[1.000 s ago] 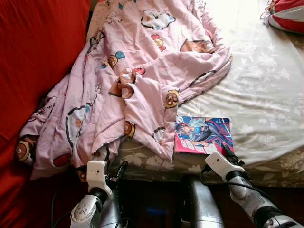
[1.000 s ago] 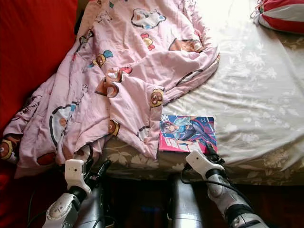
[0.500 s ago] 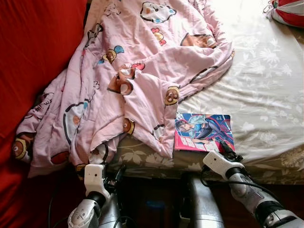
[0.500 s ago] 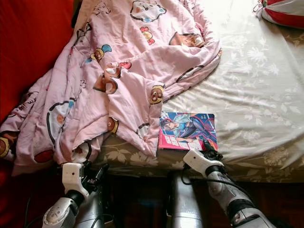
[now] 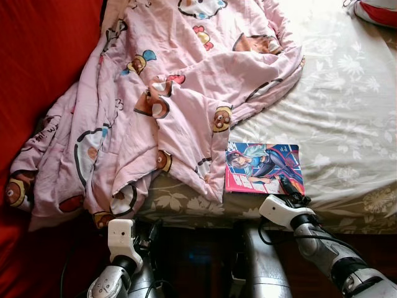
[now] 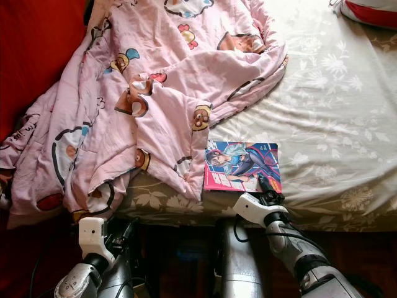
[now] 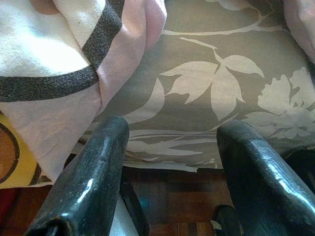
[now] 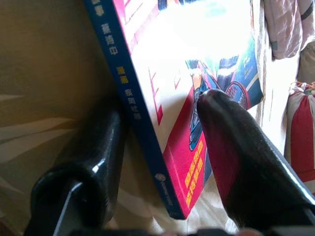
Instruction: Clean up the room
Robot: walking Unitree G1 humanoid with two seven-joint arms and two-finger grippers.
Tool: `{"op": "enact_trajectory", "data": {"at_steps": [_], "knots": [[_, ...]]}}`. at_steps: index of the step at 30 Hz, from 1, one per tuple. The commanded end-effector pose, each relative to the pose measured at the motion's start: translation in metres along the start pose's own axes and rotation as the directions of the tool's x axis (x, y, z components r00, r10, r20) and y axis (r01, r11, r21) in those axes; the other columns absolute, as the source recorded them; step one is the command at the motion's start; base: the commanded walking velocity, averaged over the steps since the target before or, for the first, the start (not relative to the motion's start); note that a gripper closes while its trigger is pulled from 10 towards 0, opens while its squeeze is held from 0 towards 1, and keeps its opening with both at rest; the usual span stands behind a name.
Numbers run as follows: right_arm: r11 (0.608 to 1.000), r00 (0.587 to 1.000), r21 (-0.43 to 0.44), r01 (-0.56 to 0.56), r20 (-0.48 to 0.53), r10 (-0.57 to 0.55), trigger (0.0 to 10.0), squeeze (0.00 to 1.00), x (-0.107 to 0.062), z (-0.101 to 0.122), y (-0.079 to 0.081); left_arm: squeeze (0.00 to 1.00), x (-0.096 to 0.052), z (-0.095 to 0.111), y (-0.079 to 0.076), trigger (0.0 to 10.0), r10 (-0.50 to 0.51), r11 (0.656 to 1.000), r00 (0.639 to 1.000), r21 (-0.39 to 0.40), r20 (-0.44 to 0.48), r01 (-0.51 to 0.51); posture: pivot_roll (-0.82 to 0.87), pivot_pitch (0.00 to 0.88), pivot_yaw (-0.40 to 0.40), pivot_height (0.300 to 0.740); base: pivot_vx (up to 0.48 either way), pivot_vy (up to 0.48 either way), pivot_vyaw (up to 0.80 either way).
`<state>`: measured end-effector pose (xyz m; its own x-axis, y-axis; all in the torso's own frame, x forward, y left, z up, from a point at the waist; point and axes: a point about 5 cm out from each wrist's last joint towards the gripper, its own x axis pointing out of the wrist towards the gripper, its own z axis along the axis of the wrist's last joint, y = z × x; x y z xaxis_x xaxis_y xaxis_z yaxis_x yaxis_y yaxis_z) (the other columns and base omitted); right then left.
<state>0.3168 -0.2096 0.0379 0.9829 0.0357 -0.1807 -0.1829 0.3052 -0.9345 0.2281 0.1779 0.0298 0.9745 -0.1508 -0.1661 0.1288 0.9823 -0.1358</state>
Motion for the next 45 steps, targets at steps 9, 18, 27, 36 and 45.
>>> {"op": "enact_trajectory", "data": {"at_steps": [9,18,27,36,45], "knots": [[1.000,1.000,0.024,0.013,0.022,-0.014,0.0,0.00,0.006,0.009,-0.004,0.00,-0.013,-0.010,0.005,10.0,0.037,0.999,0.998,-0.020,-0.045,-0.038,0.07,0.404,-0.036,0.583,0.000,0.000,0.00],[0.999,1.000,0.045,-0.022,0.015,0.021,0.0,0.00,0.000,0.008,0.006,0.00,-0.012,-0.011,0.003,10.0,0.033,0.999,0.998,-0.019,-0.048,-0.034,0.07,0.394,-0.032,0.583,0.000,0.000,0.00],[0.994,1.000,0.109,-0.003,-0.010,0.004,0.0,0.00,0.002,0.008,0.004,0.00,-0.008,-0.010,0.002,10.0,0.031,0.999,0.999,-0.018,-0.044,-0.032,0.07,0.377,-0.031,0.583,0.000,0.000,0.00],[0.961,0.996,0.274,0.037,-0.089,-0.013,0.0,0.00,-0.009,-0.001,0.016,0.00,-0.001,-0.009,0.003,10.0,0.031,0.999,0.999,-0.018,-0.040,-0.032,0.07,0.343,-0.031,0.583,0.000,0.000,0.00],[0.941,0.997,0.336,-0.027,-0.059,0.049,0.0,0.00,-0.031,-0.002,0.043,0.00,0.003,-0.010,0.003,10.0,0.032,0.999,0.999,-0.021,-0.038,-0.032,0.05,0.316,-0.037,0.583,0.000,0.000,0.00]]}}
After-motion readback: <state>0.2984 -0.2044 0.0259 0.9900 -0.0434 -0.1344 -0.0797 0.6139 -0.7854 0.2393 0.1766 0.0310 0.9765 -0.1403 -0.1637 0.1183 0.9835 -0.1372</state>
